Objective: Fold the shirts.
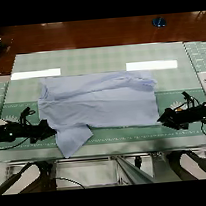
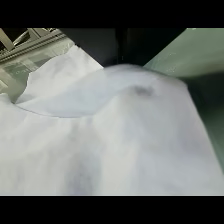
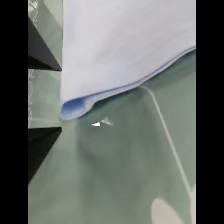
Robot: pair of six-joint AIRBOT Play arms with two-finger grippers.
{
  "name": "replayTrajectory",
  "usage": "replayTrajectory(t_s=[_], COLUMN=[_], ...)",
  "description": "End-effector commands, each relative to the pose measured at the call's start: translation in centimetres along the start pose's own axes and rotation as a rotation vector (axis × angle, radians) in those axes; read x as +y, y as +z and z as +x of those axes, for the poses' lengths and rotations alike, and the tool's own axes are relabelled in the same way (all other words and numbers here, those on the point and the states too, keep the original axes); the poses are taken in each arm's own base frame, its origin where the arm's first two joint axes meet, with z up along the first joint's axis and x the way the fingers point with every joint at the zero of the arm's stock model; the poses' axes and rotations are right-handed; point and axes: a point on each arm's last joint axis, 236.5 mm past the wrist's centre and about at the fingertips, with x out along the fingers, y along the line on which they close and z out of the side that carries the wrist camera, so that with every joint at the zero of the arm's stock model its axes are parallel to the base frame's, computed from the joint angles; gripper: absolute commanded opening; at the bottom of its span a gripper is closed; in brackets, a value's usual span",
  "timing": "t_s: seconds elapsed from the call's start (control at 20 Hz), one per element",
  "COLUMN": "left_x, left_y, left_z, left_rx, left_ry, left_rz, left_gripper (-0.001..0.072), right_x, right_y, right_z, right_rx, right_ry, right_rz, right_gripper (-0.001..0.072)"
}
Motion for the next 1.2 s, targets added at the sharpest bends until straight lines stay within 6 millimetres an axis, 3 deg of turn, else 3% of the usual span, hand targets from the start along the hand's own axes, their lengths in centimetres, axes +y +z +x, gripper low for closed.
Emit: replayTrajectory(t_s=[0.0,0.1,0.2,0.3,0.5,0.65,0.8,1.0,1.15], left_x=[0.0,-0.1,-1.6,-3.6,-7.8,-10.0,-13.0,-19.1,-21.3], left_y=[1.4,2.5,3.3,4.2,6.7,11.1,15.9,20.7,24.1], left_z=[0.0,-0.1,-0.3,-0.7,-4.1,-8.4,-10.8,-11.7,-9.8], left_rx=[-0.058,-0.107,-0.139,-0.174,-0.235,-0.372,-0.483,-0.506,-0.463], left_ry=[0.0,-0.004,-0.069,-0.154,-0.26,-0.261,-0.271,-0.287,-0.301], left_rz=[-0.008,-0.018,-0.029,-0.024,0.058,0.089,0.096,0.212,0.197], left_gripper=[0.0015,0.0016,0.0015,0.0016,0.0015,0.0015,0.0015,0.0015,0.0015], right_x=[1.2,2.2,2.9,4.3,7.3,8.8,10.2,12.3,13.9], right_y=[0.9,2.0,2.5,3.3,6.3,10.5,14.9,20.0,23.3], right_z=[1.5,2.2,2.8,2.5,-1.7,-5.2,-7.0,-8.1,-7.7], right_rx=[0.015,-0.005,0.003,-0.009,-0.058,-0.164,-0.225,-0.275,-0.286], right_ry=[0.084,0.141,0.19,0.247,0.274,0.242,0.254,0.326,0.346], right_rz=[0.016,0.034,0.045,-0.016,-0.169,-0.221,-0.239,-0.222,-0.245], right_gripper=[0.0406,0.0405,0.0371,0.0038,0.003,0.003,0.003,0.003,0.003])
